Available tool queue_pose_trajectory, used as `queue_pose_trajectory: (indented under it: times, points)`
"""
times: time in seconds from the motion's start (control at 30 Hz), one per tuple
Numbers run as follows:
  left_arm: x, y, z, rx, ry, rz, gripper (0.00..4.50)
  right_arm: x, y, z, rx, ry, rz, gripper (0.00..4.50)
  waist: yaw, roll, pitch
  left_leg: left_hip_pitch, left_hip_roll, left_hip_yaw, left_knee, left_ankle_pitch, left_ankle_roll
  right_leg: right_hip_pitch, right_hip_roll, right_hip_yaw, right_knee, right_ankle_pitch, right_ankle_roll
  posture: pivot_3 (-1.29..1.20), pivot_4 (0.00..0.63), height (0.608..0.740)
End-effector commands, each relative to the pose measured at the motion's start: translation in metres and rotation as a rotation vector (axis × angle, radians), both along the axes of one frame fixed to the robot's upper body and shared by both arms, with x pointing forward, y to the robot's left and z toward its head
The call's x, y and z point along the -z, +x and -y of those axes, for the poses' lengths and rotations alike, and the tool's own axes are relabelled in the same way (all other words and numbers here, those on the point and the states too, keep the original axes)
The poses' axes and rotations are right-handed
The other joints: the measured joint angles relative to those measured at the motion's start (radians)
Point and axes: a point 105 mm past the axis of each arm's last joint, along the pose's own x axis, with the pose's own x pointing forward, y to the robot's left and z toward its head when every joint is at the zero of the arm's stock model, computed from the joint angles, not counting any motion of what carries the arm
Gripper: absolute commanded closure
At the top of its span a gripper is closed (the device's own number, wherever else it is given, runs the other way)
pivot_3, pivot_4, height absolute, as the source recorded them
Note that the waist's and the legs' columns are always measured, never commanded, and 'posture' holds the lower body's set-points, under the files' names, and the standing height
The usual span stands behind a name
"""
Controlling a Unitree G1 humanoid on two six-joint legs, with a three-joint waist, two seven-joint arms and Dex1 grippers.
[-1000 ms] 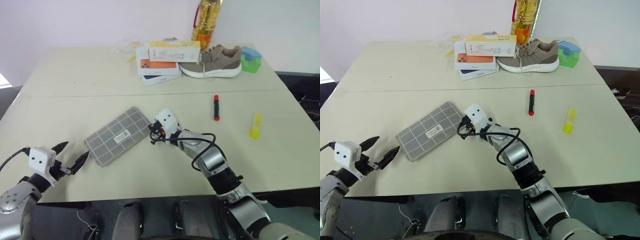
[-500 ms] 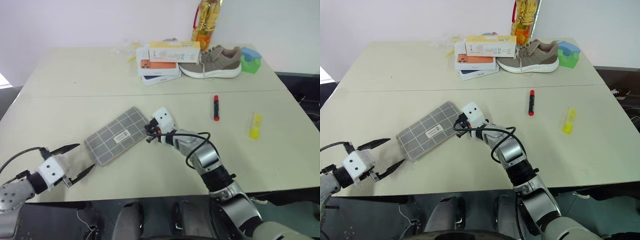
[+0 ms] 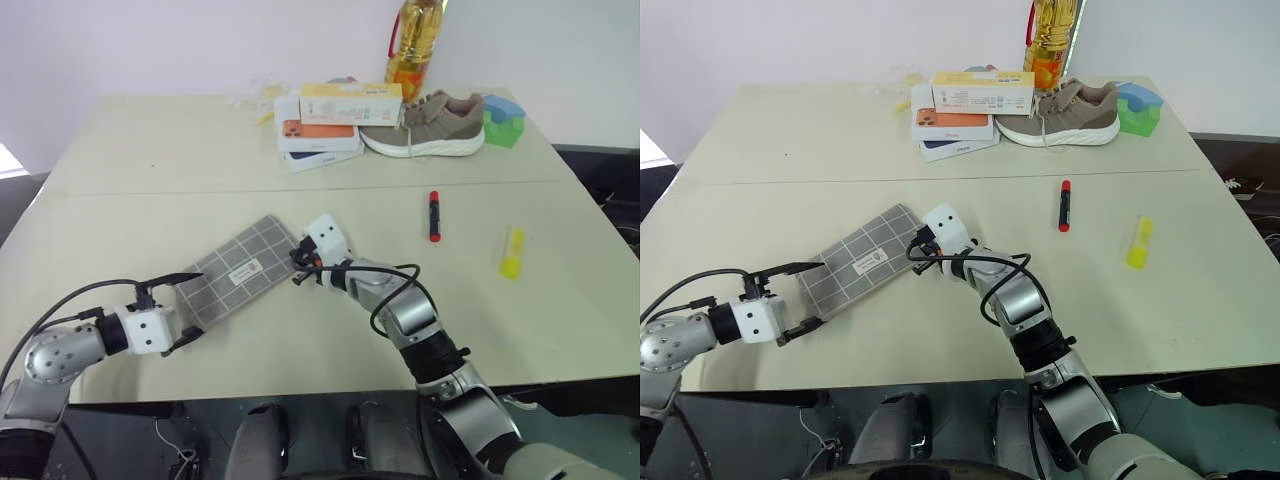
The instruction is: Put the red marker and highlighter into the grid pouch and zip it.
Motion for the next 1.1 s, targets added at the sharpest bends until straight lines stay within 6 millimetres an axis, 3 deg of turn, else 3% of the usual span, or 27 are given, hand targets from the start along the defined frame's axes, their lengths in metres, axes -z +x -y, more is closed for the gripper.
queue_pose_trajectory:
  times: [0.03, 0.23, 0.4, 0.57, 0.67, 0.87, 0.97, 1.1]
  points:
    - [0.006, 0.002, 0.006, 0.024, 0.0, 0.019, 1.4, 0.013, -0.005, 0.001, 0.005, -0.028, -0.038, 4.5, 0.0, 0.0, 0.0, 0.0, 0.0, 0.0, 0.0, 0.0, 0.0, 0.0, 0.0, 0.0, 0.0, 0.0, 0.0, 0.0, 0.15, 0.724]
    - [-0.002, 0.009, 0.004, 0.024, -0.008, 0.099, 4.46, 0.008, -0.005, 0.002, 0.005, -0.005, -0.024, 4.5, 0.001, 0.0, 0.0, 0.0, 0.0, 0.0, 0.0, 0.0, 0.0, 0.0, 0.0, 0.0, 0.0, 0.0, 0.0, 0.0, 0.15, 0.724]
    - [-0.015, 0.017, 0.011, -0.065, -0.244, 0.052, 4.46, -0.014, 0.007, 0.009, 0.06, 0.085, 0.038, 4.5, 0.0, 0.0, 0.0, -0.001, 0.0, 0.0, 0.0, 0.0, 0.0, 0.0, 0.0, 0.0, 0.0, 0.0, 0.0, 0.0, 0.15, 0.724]
    - [-0.027, 0.014, 0.041, -0.067, -0.459, -0.063, 4.46, -0.062, 0.024, 0.051, 0.129, 0.177, 0.196, 4.5, 0.002, 0.0, 0.002, -0.002, 0.0, -0.001, 0.0, 0.0, 0.0, -0.001, -0.001, 0.0, 0.0, 0.0, 0.001, 0.0, 0.15, 0.724]
    - [-0.033, 0.016, 0.052, -0.086, -0.521, -0.078, 4.5, -0.071, 0.027, 0.083, 0.172, 0.084, 0.259, 3.19, 0.001, 0.0, 0.002, -0.002, -0.001, -0.001, 0.0, 0.0, 0.0, 0.0, -0.001, 0.0, 0.0, 0.0, 0.001, 0.0, 0.15, 0.724]
    - [-0.04, 0.025, 0.064, -0.122, -0.619, -0.086, 4.5, -0.087, 0.016, 0.117, 0.18, 0.051, 0.278, 0.04, -0.003, 0.001, 0.002, -0.001, 0.0, 0.0, 0.0, 0.0, 0.0, -0.001, 0.004, 0.0, 0.0, 0.0, 0.0, 0.0, 0.15, 0.724]
    - [-0.041, 0.028, 0.067, -0.128, -0.643, -0.088, 4.5, -0.092, 0.008, 0.12, 0.167, 0.06, 0.265, 0.04, -0.003, 0.001, 0.002, -0.001, 0.0, 0.0, -0.001, 0.0, 0.0, -0.001, 0.005, 0.0, -0.001, 0.0, 0.0, 0.0, 0.15, 0.724]
    - [-0.04, 0.031, 0.07, -0.121, -0.648, -0.086, 4.5, -0.088, -0.002, 0.108, 0.106, 0.012, 0.269, 0.04, 0.001, 0.001, 0.002, -0.002, 0.0, -0.001, -0.001, 0.0, 0.0, -0.001, 0.005, 0.0, -0.001, 0.0, 0.0, 0.0, 0.15, 0.724]
